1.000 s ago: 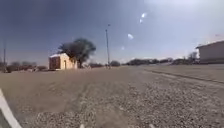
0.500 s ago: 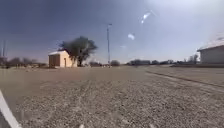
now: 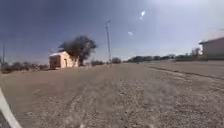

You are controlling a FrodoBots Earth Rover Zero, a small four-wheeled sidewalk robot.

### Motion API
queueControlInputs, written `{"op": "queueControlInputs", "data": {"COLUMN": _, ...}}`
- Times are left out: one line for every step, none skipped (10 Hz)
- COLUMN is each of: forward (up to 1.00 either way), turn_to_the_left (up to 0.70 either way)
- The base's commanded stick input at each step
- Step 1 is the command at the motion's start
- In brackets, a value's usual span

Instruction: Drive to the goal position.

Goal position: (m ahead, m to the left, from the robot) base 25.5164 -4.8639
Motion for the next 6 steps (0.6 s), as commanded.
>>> {"op": "queueControlInputs", "data": {"forward": 0.70, "turn_to_the_left": 0.00}}
{"op": "queueControlInputs", "data": {"forward": 0.70, "turn_to_the_left": 0.00}}
{"op": "queueControlInputs", "data": {"forward": 0.70, "turn_to_the_left": 0.00}}
{"op": "queueControlInputs", "data": {"forward": 0.70, "turn_to_the_left": 0.00}}
{"op": "queueControlInputs", "data": {"forward": 0.70, "turn_to_the_left": 0.00}}
{"op": "queueControlInputs", "data": {"forward": 0.70, "turn_to_the_left": 0.00}}
